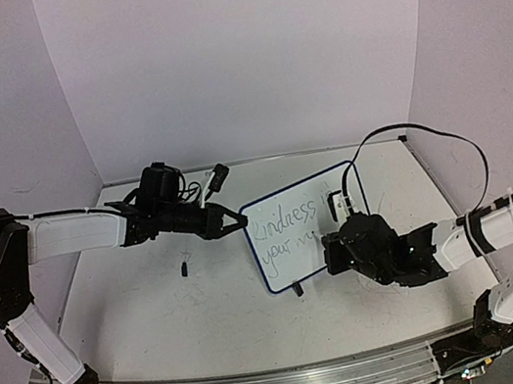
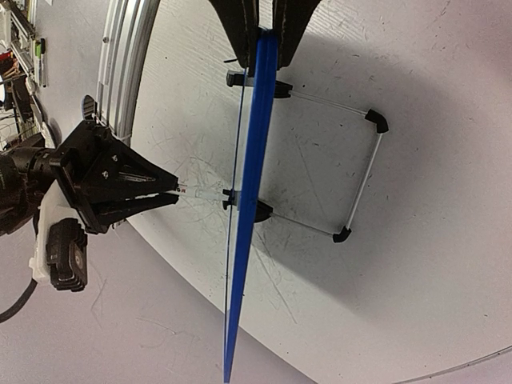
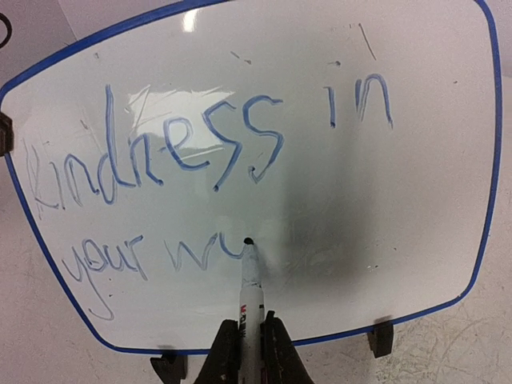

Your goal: Write a sentence on the whiteboard

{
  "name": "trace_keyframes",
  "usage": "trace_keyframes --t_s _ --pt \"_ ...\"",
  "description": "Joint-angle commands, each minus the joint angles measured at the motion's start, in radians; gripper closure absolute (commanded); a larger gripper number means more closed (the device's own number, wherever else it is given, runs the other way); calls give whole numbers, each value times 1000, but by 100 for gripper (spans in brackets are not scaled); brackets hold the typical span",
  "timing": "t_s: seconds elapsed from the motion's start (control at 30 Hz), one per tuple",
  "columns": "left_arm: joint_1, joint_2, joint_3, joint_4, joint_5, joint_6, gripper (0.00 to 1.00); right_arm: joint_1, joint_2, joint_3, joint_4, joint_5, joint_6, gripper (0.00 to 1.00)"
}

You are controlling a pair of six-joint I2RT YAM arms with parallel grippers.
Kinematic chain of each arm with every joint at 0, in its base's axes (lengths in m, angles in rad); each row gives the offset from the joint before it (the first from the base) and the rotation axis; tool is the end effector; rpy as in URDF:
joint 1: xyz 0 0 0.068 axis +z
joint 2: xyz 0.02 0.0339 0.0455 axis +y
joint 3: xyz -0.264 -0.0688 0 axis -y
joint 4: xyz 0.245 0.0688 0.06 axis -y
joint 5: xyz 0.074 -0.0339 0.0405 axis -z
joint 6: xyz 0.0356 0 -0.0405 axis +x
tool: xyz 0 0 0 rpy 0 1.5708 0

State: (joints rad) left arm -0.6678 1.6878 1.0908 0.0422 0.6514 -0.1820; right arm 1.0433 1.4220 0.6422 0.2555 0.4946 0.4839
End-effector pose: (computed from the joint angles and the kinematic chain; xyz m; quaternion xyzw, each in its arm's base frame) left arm 0.2804 -0.2486 0.2337 0.3502 0.7661 -0.4447 0.3046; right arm 0.1598 0.2407 0.1922 -0.1143 0.8410 0.1819 0.4966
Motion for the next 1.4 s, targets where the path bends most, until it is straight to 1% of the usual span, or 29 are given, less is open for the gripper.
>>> trace_keyframes --t_s 0.0,0.23,0.37,0.6,0.8,0.87,1.03,1.17,1.37 --pt "-10 -5 -9 -48 -42 64 100 -16 8 50 44 24 -30 100" --pt "-10 -6 -10 -48 -44 65 100 -16 32 43 71 -45 -43 100" --pt "-10 -6 -9 -48 -44 64 100 -15 41 22 68 -77 -23 100" --pt "-10 -5 -10 -48 -44 65 100 -10 12 -25 34 -79 19 100" --pt "-11 -3 -9 -49 -43 65 100 -10 -16 -28 12 -64 21 100" --pt "-10 -3 -9 -48 -47 66 100 -10 -42 -34 10 -64 14 100" --pt "-11 -3 -8 -48 -49 67 100 -15 -176 -78 15 -30 0 100" --pt "-10 -7 -9 -49 -51 69 100 -32 -201 -88 -23 -35 -8 100" --pt "-10 -14 -11 -48 -56 71 100 -32 -208 -81 -26 -34 -20 100"
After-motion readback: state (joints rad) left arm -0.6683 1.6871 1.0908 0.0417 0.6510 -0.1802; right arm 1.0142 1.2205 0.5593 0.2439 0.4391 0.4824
